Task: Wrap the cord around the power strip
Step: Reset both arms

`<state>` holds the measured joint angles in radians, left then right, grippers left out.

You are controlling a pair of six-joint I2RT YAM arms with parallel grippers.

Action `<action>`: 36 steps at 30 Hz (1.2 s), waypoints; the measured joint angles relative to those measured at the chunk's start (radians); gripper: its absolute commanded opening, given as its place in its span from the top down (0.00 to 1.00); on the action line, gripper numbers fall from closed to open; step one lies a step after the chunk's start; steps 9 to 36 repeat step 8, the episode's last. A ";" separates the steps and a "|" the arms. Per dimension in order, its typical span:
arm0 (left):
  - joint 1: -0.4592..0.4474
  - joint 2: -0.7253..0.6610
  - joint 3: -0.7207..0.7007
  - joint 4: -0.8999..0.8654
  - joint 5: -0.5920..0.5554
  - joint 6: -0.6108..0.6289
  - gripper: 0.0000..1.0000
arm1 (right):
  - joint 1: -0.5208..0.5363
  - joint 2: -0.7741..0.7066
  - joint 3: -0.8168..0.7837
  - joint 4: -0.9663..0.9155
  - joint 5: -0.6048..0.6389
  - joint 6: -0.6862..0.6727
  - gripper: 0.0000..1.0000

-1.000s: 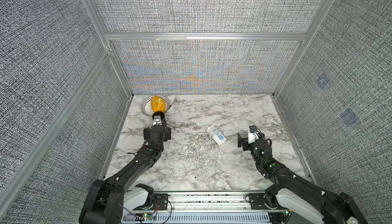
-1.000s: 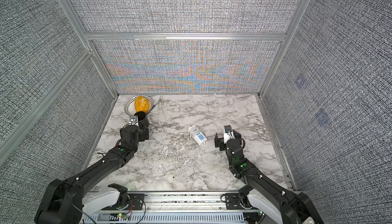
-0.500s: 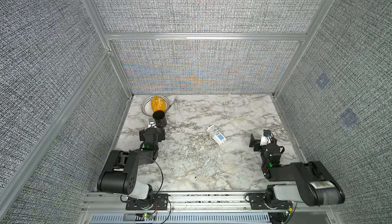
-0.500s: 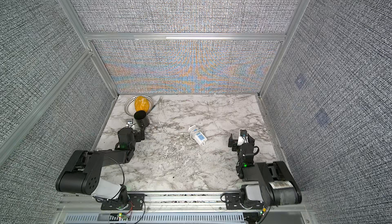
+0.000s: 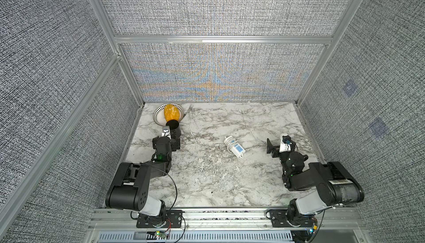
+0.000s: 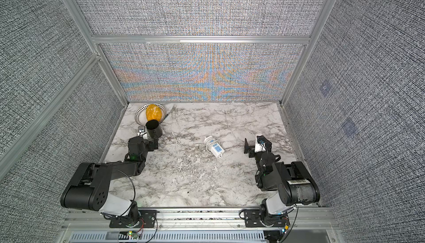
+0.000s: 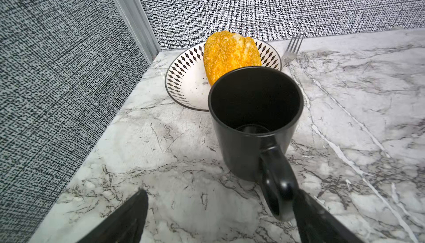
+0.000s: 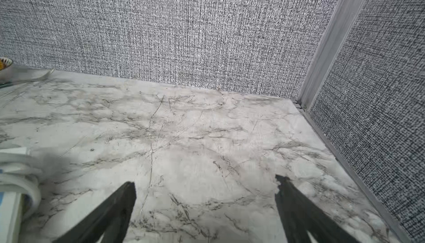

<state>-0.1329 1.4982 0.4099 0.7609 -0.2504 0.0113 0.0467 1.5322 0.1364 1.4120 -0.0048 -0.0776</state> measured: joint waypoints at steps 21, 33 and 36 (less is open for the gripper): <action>0.020 0.010 0.016 -0.008 0.042 0.000 0.00 | -0.009 -0.001 0.034 -0.043 -0.023 -0.003 0.02; 0.020 0.010 0.016 -0.008 0.042 0.000 0.00 | -0.009 -0.001 0.034 -0.043 -0.023 -0.003 0.02; 0.020 0.010 0.016 -0.008 0.042 0.000 0.00 | -0.009 -0.001 0.034 -0.043 -0.023 -0.003 0.02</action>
